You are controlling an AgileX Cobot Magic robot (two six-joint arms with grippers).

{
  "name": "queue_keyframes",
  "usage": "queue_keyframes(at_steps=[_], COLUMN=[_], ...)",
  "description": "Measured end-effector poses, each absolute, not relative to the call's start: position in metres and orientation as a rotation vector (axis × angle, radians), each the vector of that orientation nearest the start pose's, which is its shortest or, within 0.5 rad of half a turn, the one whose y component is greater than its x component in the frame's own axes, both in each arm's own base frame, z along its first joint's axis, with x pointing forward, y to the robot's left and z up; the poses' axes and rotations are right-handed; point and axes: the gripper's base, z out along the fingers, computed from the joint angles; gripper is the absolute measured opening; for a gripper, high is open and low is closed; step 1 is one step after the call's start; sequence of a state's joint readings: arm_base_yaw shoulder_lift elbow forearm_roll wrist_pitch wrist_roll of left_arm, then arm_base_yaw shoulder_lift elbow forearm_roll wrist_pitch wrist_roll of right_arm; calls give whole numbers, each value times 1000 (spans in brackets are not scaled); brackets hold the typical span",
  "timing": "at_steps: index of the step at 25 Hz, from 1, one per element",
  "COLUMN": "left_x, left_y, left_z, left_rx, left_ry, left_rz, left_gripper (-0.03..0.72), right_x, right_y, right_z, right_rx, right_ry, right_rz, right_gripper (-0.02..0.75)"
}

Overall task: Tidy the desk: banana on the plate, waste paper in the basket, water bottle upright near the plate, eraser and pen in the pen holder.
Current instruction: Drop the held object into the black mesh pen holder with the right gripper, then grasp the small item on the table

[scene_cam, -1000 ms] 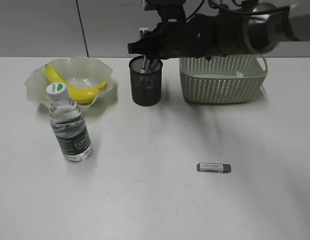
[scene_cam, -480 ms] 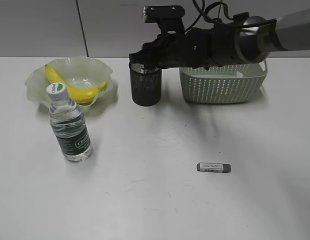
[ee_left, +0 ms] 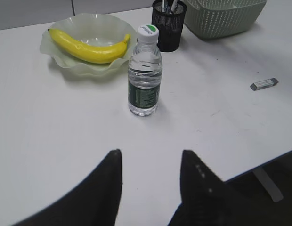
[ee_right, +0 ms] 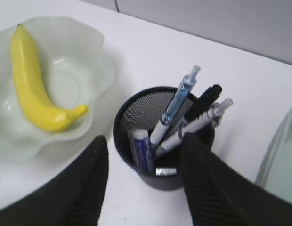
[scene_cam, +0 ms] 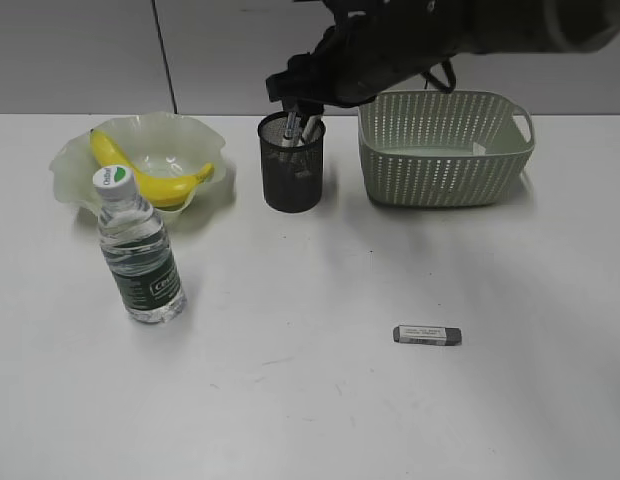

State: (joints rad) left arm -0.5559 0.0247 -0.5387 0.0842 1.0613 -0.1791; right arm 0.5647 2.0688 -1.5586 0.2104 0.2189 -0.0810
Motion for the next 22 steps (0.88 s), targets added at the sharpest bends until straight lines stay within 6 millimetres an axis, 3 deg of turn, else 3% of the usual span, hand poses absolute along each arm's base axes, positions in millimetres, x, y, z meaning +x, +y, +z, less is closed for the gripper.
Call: queue_keyframes(at_steps=[8,12,16,22], left_x=[-1,-1,-1,-1], left_y=[9,9,9,9], left_z=[288,288,288,288], left_rx=[379,379,379,379], left_ry=[2012,2012,2012,2012], left_rz=[-362,-362,-362,-362], left_gripper=[310,310,310,310], right_x=[349,308,256,177], right_y=[228,200,167,117], right_z=[283,305,316,308], right_rx=[-712,-740,-737,-733], right_ry=[2378,2394,2387,2383], right_rz=[335,287,283,287], right_gripper=[402,402,402,402])
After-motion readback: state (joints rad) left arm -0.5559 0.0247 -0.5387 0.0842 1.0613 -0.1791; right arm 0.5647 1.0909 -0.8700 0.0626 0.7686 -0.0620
